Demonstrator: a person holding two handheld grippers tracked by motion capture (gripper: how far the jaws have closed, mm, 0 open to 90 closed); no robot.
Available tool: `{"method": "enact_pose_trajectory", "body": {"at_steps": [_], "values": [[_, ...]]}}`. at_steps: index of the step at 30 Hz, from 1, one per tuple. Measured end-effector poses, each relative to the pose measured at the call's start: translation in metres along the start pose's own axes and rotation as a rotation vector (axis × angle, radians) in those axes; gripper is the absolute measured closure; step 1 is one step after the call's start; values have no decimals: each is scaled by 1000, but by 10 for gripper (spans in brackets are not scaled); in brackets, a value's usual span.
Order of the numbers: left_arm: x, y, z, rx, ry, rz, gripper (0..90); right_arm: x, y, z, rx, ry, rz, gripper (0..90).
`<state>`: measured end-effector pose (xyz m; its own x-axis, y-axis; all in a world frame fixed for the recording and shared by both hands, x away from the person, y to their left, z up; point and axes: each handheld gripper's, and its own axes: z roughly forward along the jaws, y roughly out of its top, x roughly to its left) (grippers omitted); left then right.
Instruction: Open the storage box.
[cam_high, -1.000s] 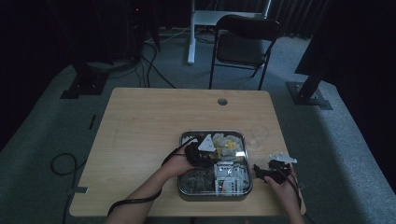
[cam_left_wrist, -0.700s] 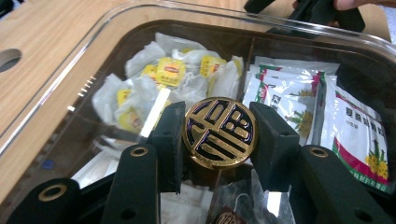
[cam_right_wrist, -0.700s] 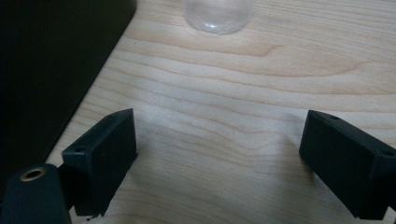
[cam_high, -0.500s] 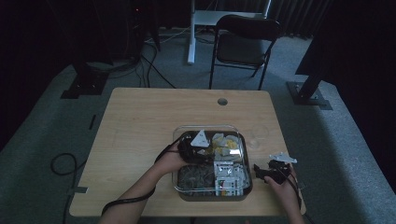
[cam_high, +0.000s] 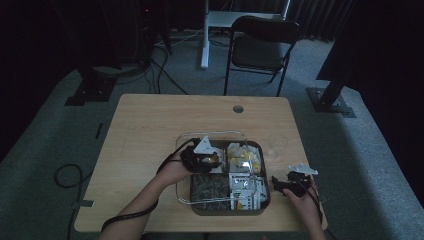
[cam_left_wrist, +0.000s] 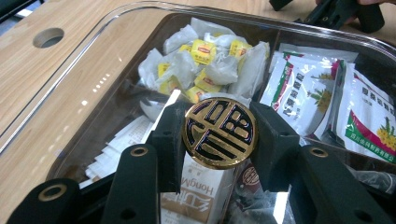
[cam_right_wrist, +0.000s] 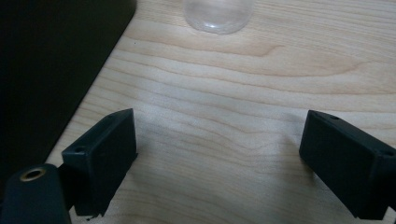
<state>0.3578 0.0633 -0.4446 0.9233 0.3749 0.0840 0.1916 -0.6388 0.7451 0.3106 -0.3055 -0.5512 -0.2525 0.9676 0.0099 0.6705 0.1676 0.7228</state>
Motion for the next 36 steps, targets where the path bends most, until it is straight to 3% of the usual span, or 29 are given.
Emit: {"method": "enact_pose_trajectory", "body": {"at_steps": [30,36], "values": [[24,-42,-48,28,115,-78,586,0,0,0,2,0,2,104],[33,-55,-61,21,158,-107,586,0,0,0,2,1,2,104]]}}
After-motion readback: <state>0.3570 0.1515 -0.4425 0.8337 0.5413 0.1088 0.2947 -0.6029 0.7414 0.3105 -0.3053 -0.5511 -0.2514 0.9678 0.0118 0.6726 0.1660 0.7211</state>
